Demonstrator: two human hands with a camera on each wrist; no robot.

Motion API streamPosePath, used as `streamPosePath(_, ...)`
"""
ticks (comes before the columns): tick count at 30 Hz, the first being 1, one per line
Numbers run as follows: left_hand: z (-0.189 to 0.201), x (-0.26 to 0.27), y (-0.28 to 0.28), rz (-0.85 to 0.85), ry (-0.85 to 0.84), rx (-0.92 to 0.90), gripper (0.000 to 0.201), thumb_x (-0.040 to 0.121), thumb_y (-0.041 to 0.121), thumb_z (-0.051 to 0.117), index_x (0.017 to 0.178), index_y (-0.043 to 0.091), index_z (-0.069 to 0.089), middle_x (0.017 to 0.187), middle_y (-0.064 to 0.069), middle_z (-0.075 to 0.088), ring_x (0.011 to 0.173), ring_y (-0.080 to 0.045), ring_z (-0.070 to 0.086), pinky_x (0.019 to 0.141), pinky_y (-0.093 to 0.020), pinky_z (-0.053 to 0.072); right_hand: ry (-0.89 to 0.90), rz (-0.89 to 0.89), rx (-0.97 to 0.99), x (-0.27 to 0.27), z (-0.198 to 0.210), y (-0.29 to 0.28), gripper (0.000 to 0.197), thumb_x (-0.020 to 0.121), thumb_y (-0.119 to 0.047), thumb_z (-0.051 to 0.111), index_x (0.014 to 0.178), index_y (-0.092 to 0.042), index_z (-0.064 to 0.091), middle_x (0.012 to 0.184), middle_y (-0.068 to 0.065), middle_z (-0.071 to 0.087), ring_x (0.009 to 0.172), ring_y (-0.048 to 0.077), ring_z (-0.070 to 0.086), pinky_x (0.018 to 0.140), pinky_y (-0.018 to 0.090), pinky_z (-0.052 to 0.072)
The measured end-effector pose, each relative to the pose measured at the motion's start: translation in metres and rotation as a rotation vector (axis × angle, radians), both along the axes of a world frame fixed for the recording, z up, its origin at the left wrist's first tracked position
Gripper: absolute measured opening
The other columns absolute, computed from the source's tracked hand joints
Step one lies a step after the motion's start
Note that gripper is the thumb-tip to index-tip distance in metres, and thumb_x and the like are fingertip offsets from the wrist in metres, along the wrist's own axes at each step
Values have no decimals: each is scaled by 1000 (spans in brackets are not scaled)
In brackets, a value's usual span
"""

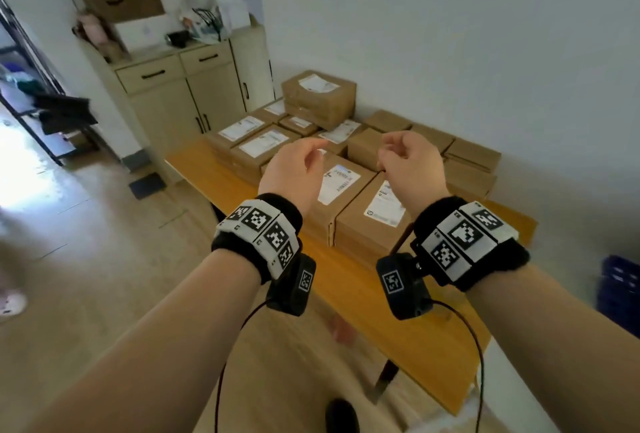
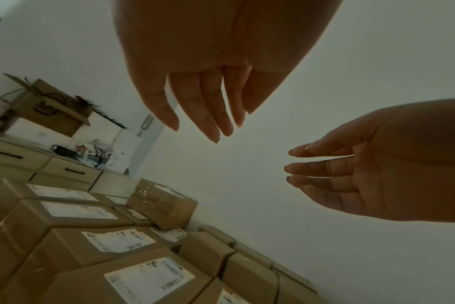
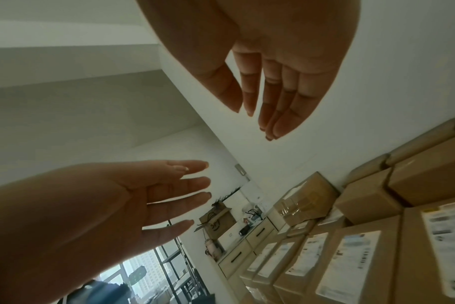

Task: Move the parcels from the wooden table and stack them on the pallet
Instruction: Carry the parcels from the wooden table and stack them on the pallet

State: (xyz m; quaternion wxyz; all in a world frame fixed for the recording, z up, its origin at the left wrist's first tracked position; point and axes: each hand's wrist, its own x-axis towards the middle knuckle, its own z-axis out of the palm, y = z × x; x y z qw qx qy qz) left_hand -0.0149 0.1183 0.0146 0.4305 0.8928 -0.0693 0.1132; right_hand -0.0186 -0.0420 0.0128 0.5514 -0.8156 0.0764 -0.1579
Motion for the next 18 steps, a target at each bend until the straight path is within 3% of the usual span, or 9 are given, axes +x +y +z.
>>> streamPosePath(4, 3, 50, 20, 5, -20, 14, 31, 97, 22, 42, 124, 24, 58, 117, 7, 61, 105, -9, 56, 93, -25, 45, -11, 8, 87, 56, 0, 21, 21, 91, -14, 51, 110, -20, 58, 100, 3, 65, 94, 19, 62, 87, 37, 53)
streamPosePath(9, 11, 144, 40, 0, -35, 28, 30, 97, 20, 42, 121, 23, 59, 116, 5, 61, 103, -10, 57, 92, -26, 45, -6, -7, 172, 153, 0, 34, 24, 89, -13, 53, 113, -18, 55, 99, 4, 64, 87, 17, 61, 79, 32, 54)
streamPosePath(12, 14, 196, 50, -17, -28, 53, 30, 97, 21, 42, 123, 23, 58, 119, 6, 60, 91, 0, 54, 85, -19, 41, 54, -34, 187, 202, -1, 39, 30, 89, -15, 56, 118, -16, 52, 105, 7, 62, 93, 20, 61, 85, 38, 54)
streamPosePath(18, 1, 286, 66, -62, 54, 33, 32, 97, 23, 42, 127, 25, 54, 120, 9, 57, 94, 0, 53, 80, -16, 41, 142, -110, 181, 277, -12, 53, 40, 88, -19, 58, 127, -14, 48, 107, 3, 59, 99, 19, 61, 89, 39, 53)
